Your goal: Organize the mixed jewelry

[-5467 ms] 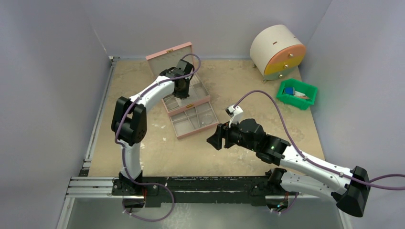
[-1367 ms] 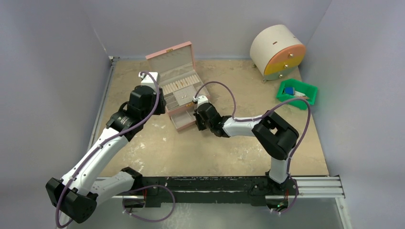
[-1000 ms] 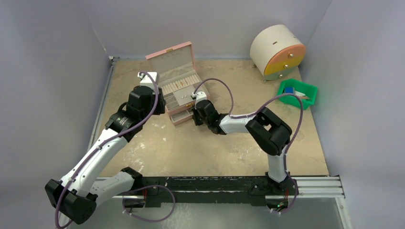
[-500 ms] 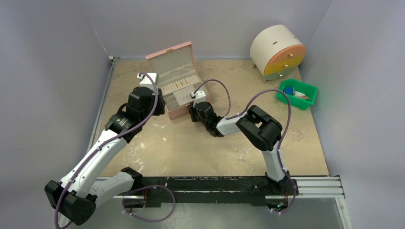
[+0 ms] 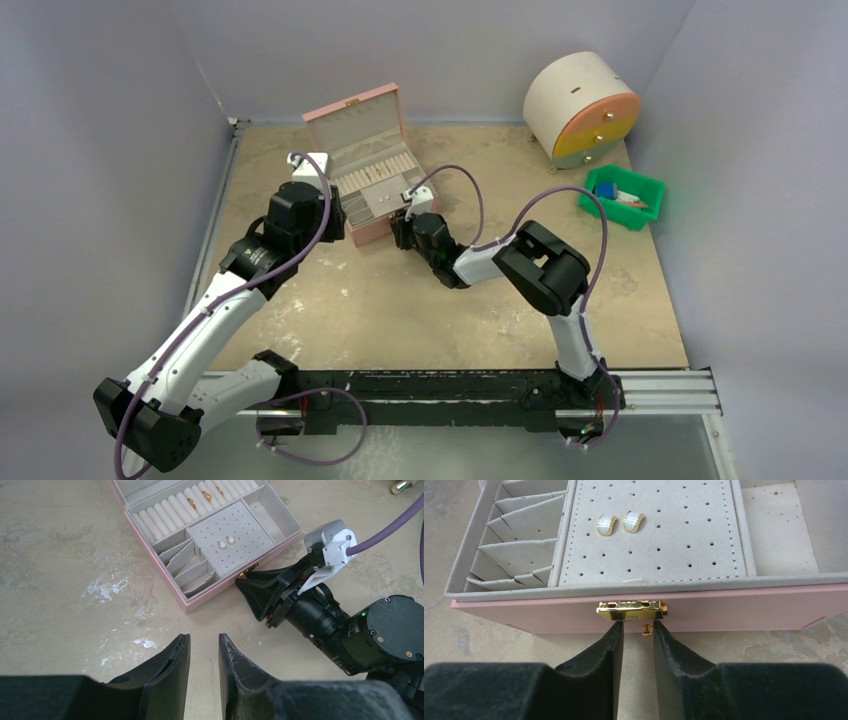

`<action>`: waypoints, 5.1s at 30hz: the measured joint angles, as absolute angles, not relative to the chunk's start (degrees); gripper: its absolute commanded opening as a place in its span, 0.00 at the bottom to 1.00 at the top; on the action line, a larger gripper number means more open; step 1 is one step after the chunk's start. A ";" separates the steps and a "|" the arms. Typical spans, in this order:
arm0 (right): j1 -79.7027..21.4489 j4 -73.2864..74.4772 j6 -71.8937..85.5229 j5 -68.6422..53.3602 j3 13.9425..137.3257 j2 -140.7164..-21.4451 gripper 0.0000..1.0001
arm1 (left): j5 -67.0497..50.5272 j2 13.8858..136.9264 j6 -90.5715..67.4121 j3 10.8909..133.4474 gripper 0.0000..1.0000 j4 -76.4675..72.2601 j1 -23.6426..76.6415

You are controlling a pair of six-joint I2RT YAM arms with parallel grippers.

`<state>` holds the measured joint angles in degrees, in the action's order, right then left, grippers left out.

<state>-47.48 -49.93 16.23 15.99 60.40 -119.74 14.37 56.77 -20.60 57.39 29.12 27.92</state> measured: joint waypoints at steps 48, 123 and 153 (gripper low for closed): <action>-47.22 -12.34 23.83 -0.56 24.58 -51.72 0.00 | 28.34 85.80 -21.52 94.21 0.56 32.08 18.33; -47.22 -4.58 30.00 -8.78 22.92 -46.33 0.00 | -36.80 108.01 -39.24 84.07 0.00 12.71 -0.21; -47.18 4.89 16.88 -0.49 64.34 -78.96 0.00 | -10.66 68.53 -27.66 59.20 0.00 25.19 3.86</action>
